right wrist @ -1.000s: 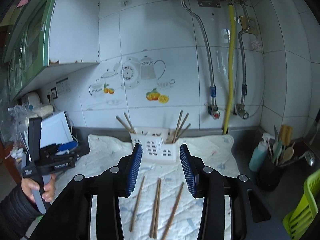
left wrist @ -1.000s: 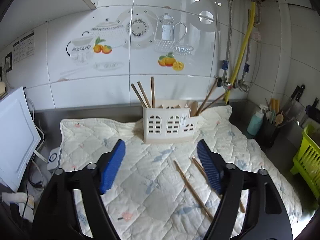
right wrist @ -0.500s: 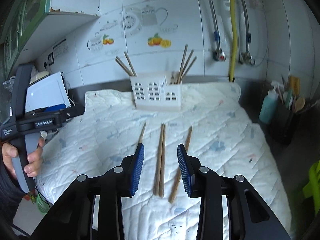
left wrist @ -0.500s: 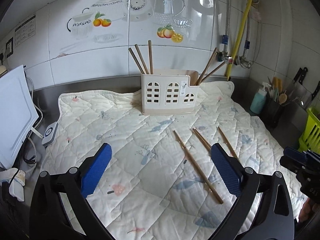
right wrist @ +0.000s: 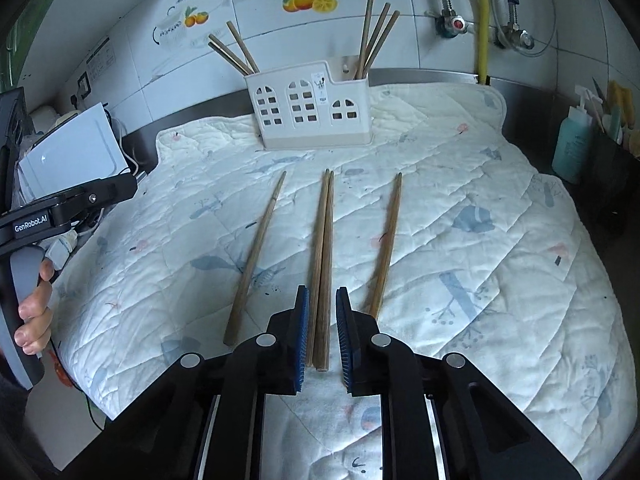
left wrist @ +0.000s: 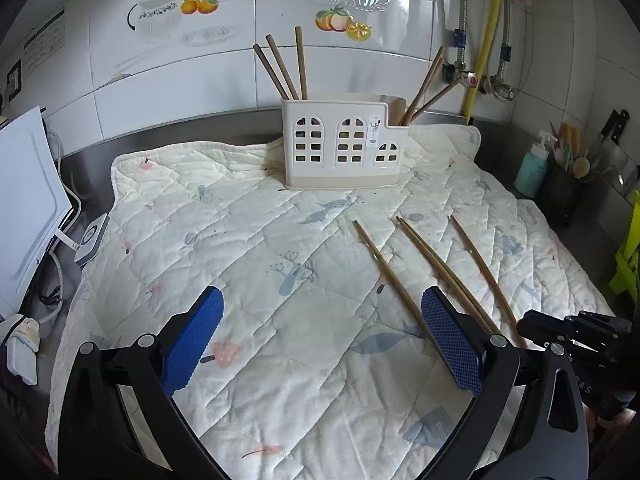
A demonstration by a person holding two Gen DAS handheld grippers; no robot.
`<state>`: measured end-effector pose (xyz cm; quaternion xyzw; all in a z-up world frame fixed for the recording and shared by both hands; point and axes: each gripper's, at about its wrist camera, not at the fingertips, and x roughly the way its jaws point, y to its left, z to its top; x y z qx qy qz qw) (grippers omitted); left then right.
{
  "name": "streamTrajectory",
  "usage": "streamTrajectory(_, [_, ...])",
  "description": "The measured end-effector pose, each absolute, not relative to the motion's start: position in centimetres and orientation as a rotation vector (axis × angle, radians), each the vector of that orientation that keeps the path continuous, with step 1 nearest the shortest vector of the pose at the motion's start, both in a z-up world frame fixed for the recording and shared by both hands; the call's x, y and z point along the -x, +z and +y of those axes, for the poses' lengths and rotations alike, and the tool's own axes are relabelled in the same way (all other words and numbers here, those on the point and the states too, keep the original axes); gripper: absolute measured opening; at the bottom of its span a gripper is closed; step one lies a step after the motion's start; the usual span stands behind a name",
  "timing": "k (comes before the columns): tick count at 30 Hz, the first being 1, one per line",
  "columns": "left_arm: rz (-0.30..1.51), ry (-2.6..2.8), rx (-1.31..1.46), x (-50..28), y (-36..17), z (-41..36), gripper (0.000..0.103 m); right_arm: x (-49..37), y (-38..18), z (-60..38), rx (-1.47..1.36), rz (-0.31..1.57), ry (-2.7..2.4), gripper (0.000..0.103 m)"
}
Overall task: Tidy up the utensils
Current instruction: 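Withdraw both open grippers back over the last chopsticks, then close the left gripper on a chopstick while the right gripper grasps another and lifts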
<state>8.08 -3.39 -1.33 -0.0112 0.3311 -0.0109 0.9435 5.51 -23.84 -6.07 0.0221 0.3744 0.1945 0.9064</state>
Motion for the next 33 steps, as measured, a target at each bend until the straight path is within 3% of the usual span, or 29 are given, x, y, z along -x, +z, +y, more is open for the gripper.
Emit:
streamTrajectory(28, [0.833, -0.077, 0.033, -10.0, -6.6, -6.4, 0.098, -7.2, -8.4, -23.6, -0.039, 0.827, 0.416, 0.007])
streamTrajectory(31, [0.85, -0.085, 0.061, -10.1, -7.0, -7.2, 0.096, -6.9, -8.0, -24.1, -0.047, 0.814, 0.408, 0.007])
streamTrajectory(33, [0.862, -0.098, 0.078, -10.2, -7.3, -7.9, 0.086, -6.8, -7.7, -24.5, -0.058, 0.807, 0.407, 0.007])
